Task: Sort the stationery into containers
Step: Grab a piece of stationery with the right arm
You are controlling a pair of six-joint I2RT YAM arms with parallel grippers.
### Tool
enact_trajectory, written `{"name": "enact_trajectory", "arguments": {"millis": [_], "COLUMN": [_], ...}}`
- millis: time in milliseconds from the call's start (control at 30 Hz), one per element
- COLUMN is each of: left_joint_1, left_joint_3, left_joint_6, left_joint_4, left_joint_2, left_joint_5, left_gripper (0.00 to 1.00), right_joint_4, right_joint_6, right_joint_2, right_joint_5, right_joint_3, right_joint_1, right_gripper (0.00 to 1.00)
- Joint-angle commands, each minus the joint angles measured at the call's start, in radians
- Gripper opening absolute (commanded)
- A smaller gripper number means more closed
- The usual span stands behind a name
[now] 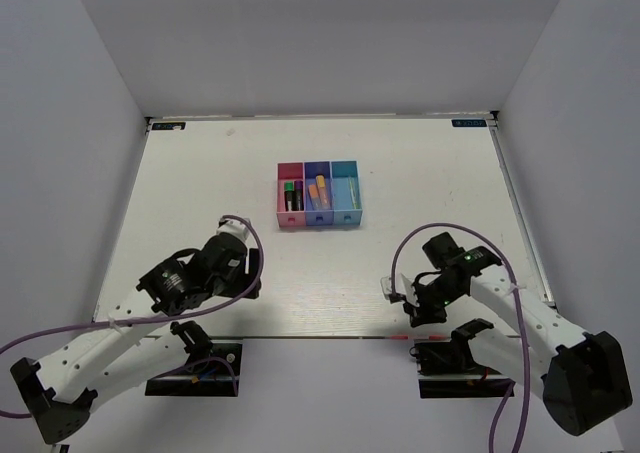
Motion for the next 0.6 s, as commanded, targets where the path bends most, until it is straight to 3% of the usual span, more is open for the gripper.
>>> {"name": "enact_trajectory", "arguments": {"millis": [0,267,567], "left_joint_1": [0.004,0.002,0.001], "left_joint_3": [-0.008,0.007,-0.023], "left_joint_6": [-0.013,-0.005,-0.007], "left_joint_4": [0.04,0.037,0.03], "left_joint_2": [0.016,0.036,0.003], "left_joint_5": [0.021,0.026,0.017], "left_gripper": [0.78,0.78,0.78], "right_joint_4": [0.056,-0.093,-0.01], "right_joint_6": [0.085,-0.056,-0.007], "right_joint_2": [-0.019,0.073,0.136], "right_joint_5": [0.005,-0.084,-0.044], "right_joint_3": [0.003,0.031,0.012], "right_joint_1": [0.028,0.104,0.195], "right_gripper": [0.02,0.0,0.0]}}
